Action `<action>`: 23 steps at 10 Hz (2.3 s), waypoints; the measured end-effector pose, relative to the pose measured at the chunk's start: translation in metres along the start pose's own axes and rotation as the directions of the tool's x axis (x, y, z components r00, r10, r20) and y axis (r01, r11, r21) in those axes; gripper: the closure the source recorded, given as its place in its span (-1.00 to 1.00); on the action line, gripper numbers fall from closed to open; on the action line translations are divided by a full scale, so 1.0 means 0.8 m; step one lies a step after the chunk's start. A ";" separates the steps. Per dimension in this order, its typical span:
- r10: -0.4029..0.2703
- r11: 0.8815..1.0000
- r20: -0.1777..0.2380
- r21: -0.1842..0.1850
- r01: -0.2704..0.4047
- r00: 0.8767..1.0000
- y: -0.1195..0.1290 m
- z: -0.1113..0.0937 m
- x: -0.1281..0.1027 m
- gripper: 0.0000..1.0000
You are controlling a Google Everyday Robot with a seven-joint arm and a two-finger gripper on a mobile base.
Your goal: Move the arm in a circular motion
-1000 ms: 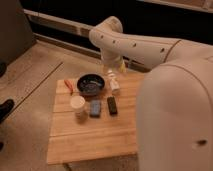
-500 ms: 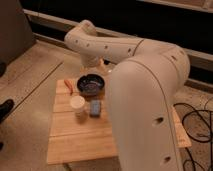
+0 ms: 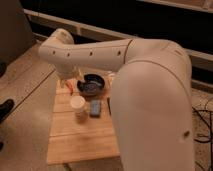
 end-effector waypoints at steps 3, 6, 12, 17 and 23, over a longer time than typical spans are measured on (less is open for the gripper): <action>0.002 1.000 -0.003 -0.021 -0.002 1.000 0.009 -0.014 0.086 -0.30; 0.077 0.996 0.010 0.036 -0.077 0.997 -0.048 -0.024 0.160 -0.30; 0.412 0.896 0.033 0.165 -0.412 0.910 -0.260 -0.051 0.158 -0.30; 0.353 0.898 0.040 0.268 -0.350 0.935 -0.245 -0.029 0.022 -0.30; -0.015 0.960 0.005 0.279 0.013 1.000 -0.047 -0.014 -0.006 -0.30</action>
